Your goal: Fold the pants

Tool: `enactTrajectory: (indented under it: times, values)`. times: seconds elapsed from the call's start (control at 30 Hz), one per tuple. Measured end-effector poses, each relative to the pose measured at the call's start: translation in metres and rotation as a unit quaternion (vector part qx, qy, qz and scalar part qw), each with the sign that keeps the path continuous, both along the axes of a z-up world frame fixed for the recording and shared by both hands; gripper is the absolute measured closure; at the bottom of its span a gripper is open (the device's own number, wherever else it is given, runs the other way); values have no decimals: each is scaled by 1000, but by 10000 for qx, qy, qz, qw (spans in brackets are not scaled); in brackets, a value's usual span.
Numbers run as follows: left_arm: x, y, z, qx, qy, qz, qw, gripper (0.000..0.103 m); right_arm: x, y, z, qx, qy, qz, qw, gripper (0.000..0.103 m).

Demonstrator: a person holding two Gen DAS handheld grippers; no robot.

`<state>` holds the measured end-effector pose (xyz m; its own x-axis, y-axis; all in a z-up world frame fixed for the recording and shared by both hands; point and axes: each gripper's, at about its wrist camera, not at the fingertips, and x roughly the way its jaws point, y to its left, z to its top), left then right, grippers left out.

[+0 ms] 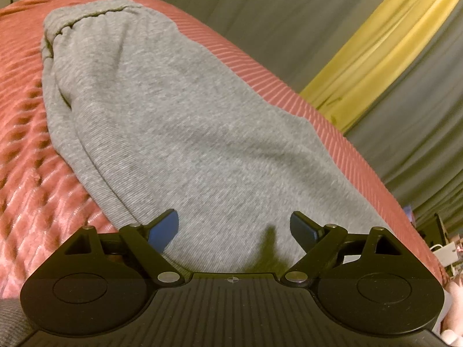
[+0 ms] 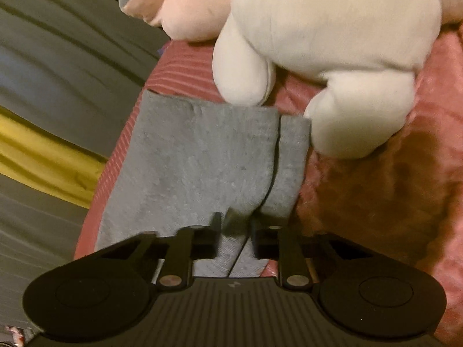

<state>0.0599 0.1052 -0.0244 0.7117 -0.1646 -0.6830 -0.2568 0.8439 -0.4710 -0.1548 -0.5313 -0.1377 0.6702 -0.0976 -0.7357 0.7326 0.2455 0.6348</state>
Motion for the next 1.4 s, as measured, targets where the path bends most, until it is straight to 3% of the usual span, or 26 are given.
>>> enactTrajectory:
  times: [0.07,0.17,0.23,0.4,0.57,0.73,0.83,0.9,0.97,1.1,1.17,1.2,1.23,1.4]
  values:
    - [1,0,-1,-4,-10,-8,10000,11,-4,3,-1,120,-213,5,9997,98]
    - [1,-1,-1,-3,-21,-17,10000,10,-11,8,3,99,-569,-64,9983,98]
    - [1,0,-1,-20,-28,-11,10000,10,-11,9,3,94,-587,-22,9982,93]
    - [1,0,-2,-55,-43,4,10000,9,4,16,1,173,-453,365,9982,94]
    - [-1,2,-1,-88,-59,9,9999,9,14,29,28,-623,-42,707,9955,99]
    - [-4,3,0,-131,-80,36,9999,9,-10,31,61,-862,-447,682,9929,99]
    - [-5,2,3,-71,-66,-3,10000,9,-13,29,47,-862,83,871,9924,99]
    - [-5,0,4,-20,-66,-28,10000,9,-15,19,28,-319,419,789,9955,99]
    - [-6,1,5,-36,-76,-5,10000,9,-8,15,22,-160,670,986,9927,98]
    - [-5,2,4,-92,-71,14,9999,8,3,18,42,-853,865,1217,9851,92]
    - [-4,2,3,-78,-61,-4,10000,8,-6,9,51,-1002,693,930,9882,76]
    - [-3,1,2,-65,-57,-12,10000,8,-13,4,53,-992,636,770,9900,60]
    - [-2,0,2,-51,-55,-18,10000,8,-17,-2,53,-993,618,613,9912,52]
    - [-1,-1,1,-35,-49,-23,10000,8,-28,-23,48,-1032,536,195,9930,52]
